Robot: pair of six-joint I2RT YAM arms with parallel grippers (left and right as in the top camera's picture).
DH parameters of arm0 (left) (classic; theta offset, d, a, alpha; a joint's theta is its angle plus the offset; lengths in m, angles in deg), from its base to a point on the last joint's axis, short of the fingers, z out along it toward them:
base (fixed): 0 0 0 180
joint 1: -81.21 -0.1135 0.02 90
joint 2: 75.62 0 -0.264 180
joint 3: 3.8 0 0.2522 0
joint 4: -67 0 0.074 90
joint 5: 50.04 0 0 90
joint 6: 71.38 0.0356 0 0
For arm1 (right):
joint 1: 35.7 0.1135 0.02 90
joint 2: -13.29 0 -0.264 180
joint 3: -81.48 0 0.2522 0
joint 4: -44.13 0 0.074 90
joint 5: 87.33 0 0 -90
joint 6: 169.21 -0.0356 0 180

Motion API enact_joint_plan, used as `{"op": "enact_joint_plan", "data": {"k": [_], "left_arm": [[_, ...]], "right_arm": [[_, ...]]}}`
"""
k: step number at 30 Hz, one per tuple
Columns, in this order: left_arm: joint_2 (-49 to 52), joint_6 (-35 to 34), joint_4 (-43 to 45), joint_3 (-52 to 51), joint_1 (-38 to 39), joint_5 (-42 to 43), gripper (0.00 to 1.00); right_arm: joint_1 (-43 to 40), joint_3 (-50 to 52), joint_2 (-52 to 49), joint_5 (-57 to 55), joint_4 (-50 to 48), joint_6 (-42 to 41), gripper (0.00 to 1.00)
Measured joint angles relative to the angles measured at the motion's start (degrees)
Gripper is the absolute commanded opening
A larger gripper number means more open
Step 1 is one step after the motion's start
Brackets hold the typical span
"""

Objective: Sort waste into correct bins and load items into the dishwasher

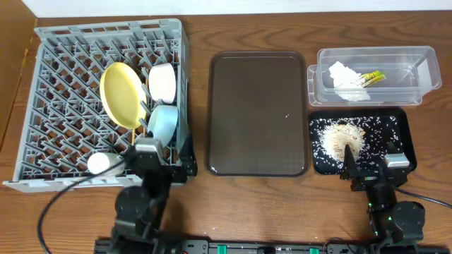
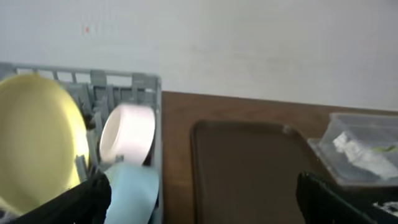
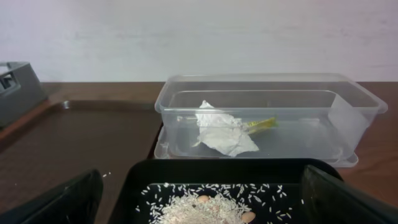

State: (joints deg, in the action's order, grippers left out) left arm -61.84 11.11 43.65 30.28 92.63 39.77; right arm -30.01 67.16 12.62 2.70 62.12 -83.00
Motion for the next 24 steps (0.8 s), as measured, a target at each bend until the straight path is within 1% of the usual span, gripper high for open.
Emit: {"op": "enact_joint_plan", "data": {"k": [6,11,13,24], "left_arm": [[-8.04,0.00,1.49,-10.19,-0.55,-0.02,0.95],[-12.85,0.02,4.92,-17.38,-0.55,0.00,0.95],[-12.94,0.00,6.78,-18.38,-0.55,0.00,0.95],[-13.09,0.00,6.71,-18.38,-0.83,0.02,0.95]], "right_arm": [[0.00,0.00,-0.02,0.00,-0.02,0.00,0.99],[0.00,0.00,-0.02,0.00,-0.02,0.00,0.99],[0.00,0.02,-0.02,0.00,-0.09,0.00,0.99],[-0.02,0.02,0.00,0.00,-0.02,0.00,0.99]]}}
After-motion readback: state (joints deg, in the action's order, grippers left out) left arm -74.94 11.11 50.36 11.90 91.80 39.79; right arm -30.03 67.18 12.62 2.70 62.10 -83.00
